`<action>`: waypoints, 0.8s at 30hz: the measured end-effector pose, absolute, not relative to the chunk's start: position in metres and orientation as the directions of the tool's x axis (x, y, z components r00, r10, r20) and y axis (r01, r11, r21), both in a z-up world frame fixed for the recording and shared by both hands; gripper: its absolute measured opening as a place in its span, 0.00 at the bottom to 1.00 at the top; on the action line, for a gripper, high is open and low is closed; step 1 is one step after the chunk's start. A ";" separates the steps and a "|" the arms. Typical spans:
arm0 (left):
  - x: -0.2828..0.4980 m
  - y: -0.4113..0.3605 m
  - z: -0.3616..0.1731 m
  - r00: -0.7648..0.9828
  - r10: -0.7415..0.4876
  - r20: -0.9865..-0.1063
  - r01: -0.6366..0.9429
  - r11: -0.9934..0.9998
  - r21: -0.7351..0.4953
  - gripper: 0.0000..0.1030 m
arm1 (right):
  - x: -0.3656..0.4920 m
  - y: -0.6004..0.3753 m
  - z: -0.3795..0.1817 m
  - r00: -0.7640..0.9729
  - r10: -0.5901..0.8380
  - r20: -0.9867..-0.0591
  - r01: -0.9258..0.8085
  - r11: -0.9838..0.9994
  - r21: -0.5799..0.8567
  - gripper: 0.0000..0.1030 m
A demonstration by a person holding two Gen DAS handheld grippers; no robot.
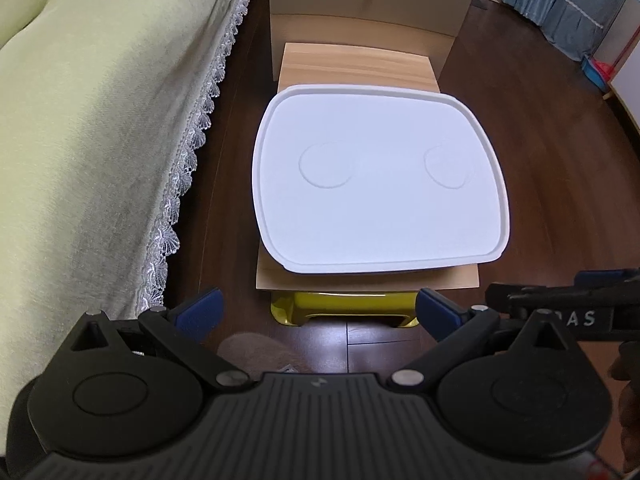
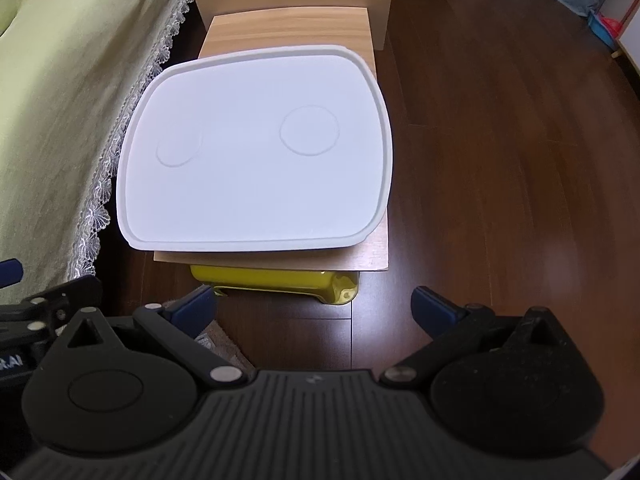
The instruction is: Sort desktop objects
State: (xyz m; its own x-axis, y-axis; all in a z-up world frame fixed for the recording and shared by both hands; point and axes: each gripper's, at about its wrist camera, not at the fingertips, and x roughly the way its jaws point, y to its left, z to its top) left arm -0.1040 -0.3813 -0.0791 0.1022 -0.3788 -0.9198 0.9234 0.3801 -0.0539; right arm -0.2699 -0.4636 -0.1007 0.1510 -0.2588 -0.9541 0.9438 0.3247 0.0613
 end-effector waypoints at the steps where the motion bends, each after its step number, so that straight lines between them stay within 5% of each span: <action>1: -0.104 -0.381 -0.080 0.098 -0.378 -0.921 0.920 0.386 -0.060 1.00 | -0.271 -0.464 -0.101 0.154 -0.258 -0.954 0.943 0.326 0.064 0.99; 24: -0.108 -0.385 -0.086 0.099 -0.370 -0.924 0.918 0.393 -0.059 0.99 | -0.278 -0.466 -0.109 0.180 -0.244 -0.953 0.935 0.343 0.089 0.99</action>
State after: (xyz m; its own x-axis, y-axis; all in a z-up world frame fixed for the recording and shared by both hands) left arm -0.1077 -0.3845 -0.0856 0.0991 -0.3701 -0.9237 0.9176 0.3930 -0.0590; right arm -0.2784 -0.4656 -0.1089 0.1796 -0.2436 -0.9531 0.9351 0.3432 0.0885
